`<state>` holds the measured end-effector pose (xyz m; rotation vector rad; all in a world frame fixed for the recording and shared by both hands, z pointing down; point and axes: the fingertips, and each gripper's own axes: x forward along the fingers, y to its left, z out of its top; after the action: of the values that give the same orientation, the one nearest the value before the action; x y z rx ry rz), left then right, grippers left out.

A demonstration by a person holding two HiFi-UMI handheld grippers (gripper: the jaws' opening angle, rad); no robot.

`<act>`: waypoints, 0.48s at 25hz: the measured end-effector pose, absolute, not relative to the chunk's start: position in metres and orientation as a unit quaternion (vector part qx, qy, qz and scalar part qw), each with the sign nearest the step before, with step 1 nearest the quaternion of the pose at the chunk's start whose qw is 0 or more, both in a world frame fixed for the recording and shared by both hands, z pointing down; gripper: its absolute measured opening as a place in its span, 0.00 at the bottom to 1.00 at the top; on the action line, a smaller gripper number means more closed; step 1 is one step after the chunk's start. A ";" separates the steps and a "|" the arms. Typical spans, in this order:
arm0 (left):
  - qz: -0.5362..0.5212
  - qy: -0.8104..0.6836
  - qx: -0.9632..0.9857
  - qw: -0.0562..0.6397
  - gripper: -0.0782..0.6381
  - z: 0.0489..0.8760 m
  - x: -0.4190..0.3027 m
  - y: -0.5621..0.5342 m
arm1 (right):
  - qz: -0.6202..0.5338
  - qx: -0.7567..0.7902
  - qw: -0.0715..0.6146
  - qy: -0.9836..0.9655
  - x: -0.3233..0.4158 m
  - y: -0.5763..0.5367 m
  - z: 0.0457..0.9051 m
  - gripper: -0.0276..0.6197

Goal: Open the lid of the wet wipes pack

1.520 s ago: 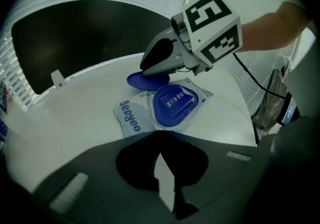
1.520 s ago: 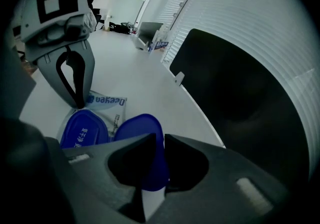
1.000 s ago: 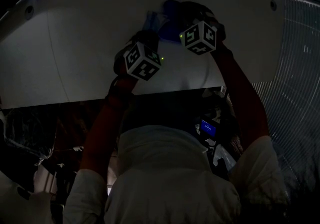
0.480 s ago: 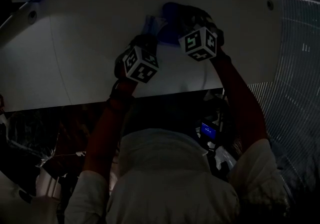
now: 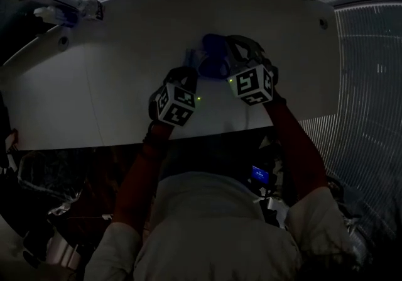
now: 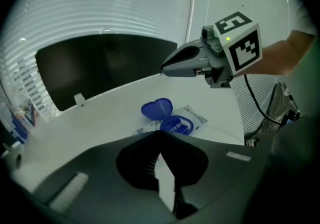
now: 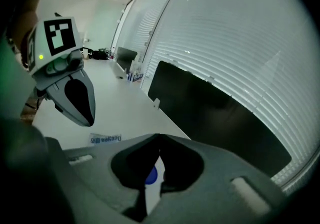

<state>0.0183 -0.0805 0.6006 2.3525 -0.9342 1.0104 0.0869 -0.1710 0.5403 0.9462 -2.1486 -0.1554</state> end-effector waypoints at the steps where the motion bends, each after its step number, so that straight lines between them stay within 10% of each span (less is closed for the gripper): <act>1: 0.355 -0.340 0.847 0.202 0.11 0.590 0.018 -0.082 | -0.061 0.376 0.376 -0.845 0.086 -0.169 0.529 0.05; 12: 0.270 -0.369 0.877 0.146 0.11 0.477 0.024 -0.089 | -0.084 0.391 0.309 -0.863 0.056 -0.129 0.432 0.05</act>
<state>0.0245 -0.0886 0.4767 2.5256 -1.0636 0.7766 0.0560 -0.1291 0.4318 1.0342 -2.2797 -0.2227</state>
